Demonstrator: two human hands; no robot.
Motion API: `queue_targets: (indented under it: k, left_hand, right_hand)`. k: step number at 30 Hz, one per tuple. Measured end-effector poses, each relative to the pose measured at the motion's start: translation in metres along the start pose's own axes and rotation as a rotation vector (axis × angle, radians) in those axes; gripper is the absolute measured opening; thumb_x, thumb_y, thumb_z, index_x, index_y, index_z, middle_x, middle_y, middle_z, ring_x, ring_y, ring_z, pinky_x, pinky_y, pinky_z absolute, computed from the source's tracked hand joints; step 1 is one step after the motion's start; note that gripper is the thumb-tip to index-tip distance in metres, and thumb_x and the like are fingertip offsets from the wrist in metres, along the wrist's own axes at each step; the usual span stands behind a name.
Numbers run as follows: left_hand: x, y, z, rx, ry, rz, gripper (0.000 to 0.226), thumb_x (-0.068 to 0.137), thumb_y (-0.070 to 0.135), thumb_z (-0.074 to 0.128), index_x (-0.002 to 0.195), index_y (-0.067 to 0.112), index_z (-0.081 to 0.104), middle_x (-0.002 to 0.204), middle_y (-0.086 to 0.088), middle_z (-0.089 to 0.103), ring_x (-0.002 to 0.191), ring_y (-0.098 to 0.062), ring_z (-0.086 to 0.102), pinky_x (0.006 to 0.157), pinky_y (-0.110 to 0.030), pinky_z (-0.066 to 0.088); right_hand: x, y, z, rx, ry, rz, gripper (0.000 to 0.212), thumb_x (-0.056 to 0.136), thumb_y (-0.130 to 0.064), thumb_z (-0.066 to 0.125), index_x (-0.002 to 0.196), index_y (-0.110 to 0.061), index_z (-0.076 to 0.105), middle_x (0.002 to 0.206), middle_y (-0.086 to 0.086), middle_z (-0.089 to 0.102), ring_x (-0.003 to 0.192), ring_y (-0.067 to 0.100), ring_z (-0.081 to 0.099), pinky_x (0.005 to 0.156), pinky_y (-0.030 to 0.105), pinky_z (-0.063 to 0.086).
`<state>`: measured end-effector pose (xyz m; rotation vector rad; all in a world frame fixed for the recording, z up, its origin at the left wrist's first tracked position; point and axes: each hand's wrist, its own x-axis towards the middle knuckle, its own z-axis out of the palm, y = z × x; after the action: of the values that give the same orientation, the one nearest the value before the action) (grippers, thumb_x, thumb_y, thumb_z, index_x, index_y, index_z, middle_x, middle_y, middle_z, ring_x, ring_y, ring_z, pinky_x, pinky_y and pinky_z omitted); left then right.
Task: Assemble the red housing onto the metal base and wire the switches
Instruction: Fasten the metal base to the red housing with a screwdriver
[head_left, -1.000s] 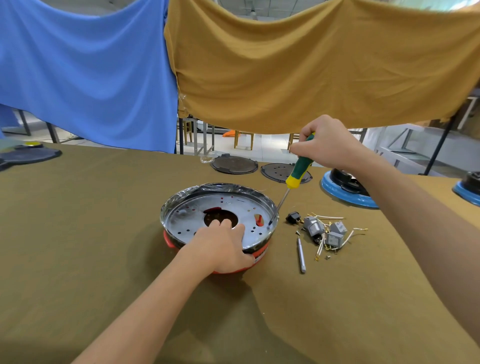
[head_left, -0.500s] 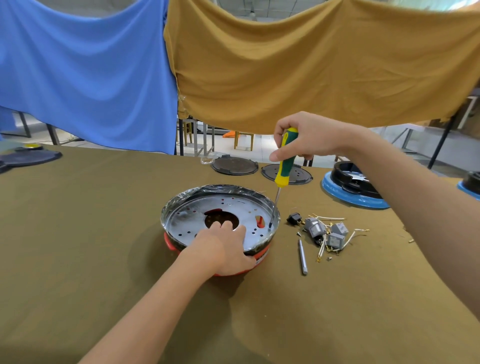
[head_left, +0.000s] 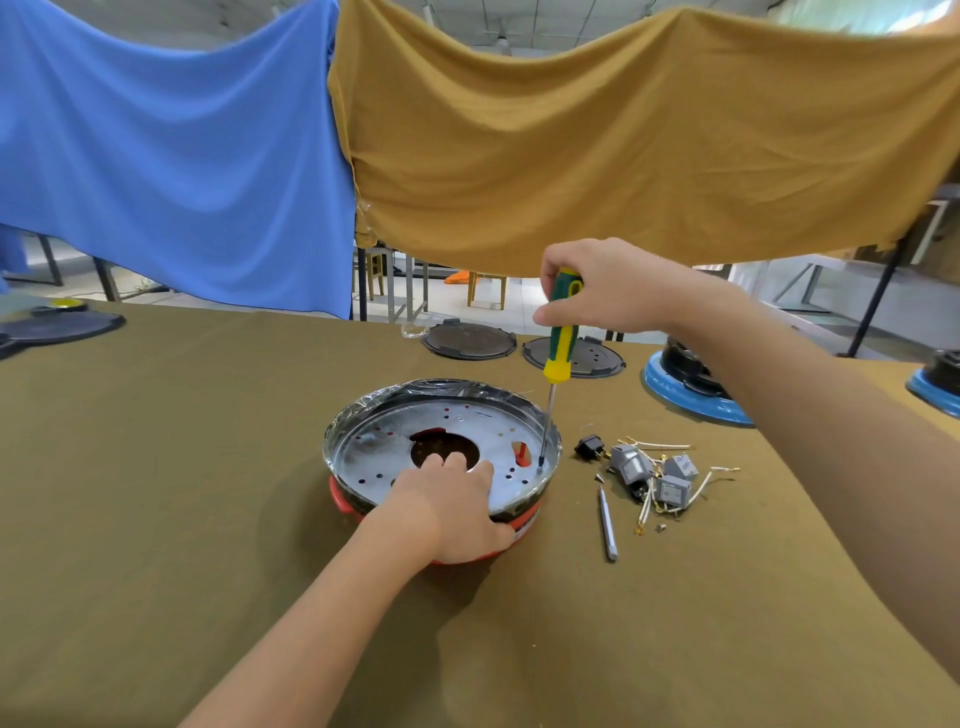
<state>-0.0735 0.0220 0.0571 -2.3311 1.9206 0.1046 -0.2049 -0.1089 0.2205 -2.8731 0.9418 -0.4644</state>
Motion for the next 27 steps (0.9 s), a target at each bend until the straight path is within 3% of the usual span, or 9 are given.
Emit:
queue_targets:
  k: [4,7,9,12,14,19,21,24,27]
  left_hand:
    - [0.0,0.0,-0.001,-0.006,-0.004,0.003,0.068,0.089,0.066,0.04,0.141,0.021,0.033,0.127,-0.007,0.044,0.116,-0.029,0.042,0.091,-0.042,0.043]
    - [0.0,-0.001,-0.001,-0.009,0.001,0.003,0.07,0.089,0.066,0.04,0.142,0.021,0.032,0.128,-0.008,0.044,0.117,-0.029,0.042,0.091,-0.042,0.043]
    - [0.0,-0.001,-0.001,-0.008,0.0,0.0,0.07,0.09,0.066,0.04,0.142,0.021,0.032,0.128,-0.008,0.044,0.117,-0.029,0.042,0.091,-0.042,0.042]
    - [0.0,0.0,-0.001,-0.015,-0.007,-0.005,0.066,0.089,0.065,0.041,0.138,0.021,0.035,0.126,-0.007,0.044,0.115,-0.028,0.041,0.088,-0.041,0.041]
    - [-0.001,0.0,-0.001,-0.02,-0.013,-0.005,0.065,0.089,0.065,0.041,0.137,0.021,0.035,0.126,-0.007,0.044,0.115,-0.028,0.041,0.089,-0.041,0.042]
    - [-0.003,-0.001,-0.002,-0.032,0.007,-0.002,0.068,0.089,0.065,0.042,0.14,0.021,0.034,0.126,-0.008,0.045,0.115,-0.029,0.042,0.092,-0.043,0.044]
    - [-0.003,-0.001,-0.002,-0.034,0.012,0.001,0.069,0.088,0.067,0.042,0.14,0.021,0.035,0.127,-0.007,0.045,0.115,-0.029,0.043,0.092,-0.043,0.044]
    - [-0.002,-0.003,-0.005,-0.053,-0.01,0.01,0.071,0.087,0.068,0.044,0.141,0.022,0.035,0.13,-0.007,0.045,0.118,-0.029,0.043,0.093,-0.043,0.043]
    - [-0.001,-0.005,-0.007,-0.066,-0.014,0.016,0.075,0.085,0.071,0.045,0.142,0.024,0.035,0.132,-0.006,0.045,0.121,-0.029,0.042,0.094,-0.042,0.041]
  right_hand:
    - [0.004,-0.005,0.009,-0.245,0.101,0.059,0.039,0.09,-0.051,0.058,0.083,-0.013,0.056,0.073,0.004,0.058,0.059,0.019,0.05,0.053,0.029,0.039]
    - [0.002,-0.005,0.003,-0.1,-0.032,0.026,0.017,0.089,-0.031,0.061,0.098,-0.017,0.058,0.09,0.002,0.055,0.066,0.015,0.048,0.056,0.029,0.038]
    - [-0.002,-0.004,-0.002,-0.022,-0.041,0.006,0.011,0.086,-0.028,0.067,0.092,-0.022,0.059,0.085,-0.001,0.056,0.067,0.015,0.049,0.057,0.03,0.041]
    - [-0.002,-0.003,0.001,-0.214,0.048,0.063,0.028,0.088,-0.043,0.065,0.077,-0.017,0.059,0.07,0.001,0.059,0.06,0.02,0.054,0.056,0.032,0.045]
    - [0.001,-0.005,0.004,-0.344,0.084,0.082,0.037,0.091,-0.046,0.058,0.074,-0.013,0.056,0.066,0.003,0.056,0.057,0.02,0.051,0.051,0.029,0.039]
    - [0.001,-0.008,-0.007,-0.105,-0.158,0.03,0.015,0.09,-0.024,0.061,0.103,-0.019,0.054,0.091,0.004,0.058,0.067,0.018,0.05,0.06,0.034,0.042]
    - [0.0,-0.005,-0.011,-0.153,-0.107,0.008,0.017,0.09,-0.032,0.066,0.098,-0.021,0.056,0.085,0.001,0.06,0.065,0.015,0.05,0.056,0.029,0.04]
    - [0.002,-0.007,-0.006,-0.336,-0.037,0.04,0.037,0.09,-0.051,0.062,0.086,-0.014,0.061,0.071,0.001,0.059,0.059,0.016,0.051,0.052,0.028,0.039]
    - [0.007,-0.008,-0.002,-0.362,-0.041,0.066,0.048,0.091,-0.058,0.055,0.086,-0.011,0.06,0.073,0.003,0.059,0.061,0.02,0.053,0.055,0.031,0.043]
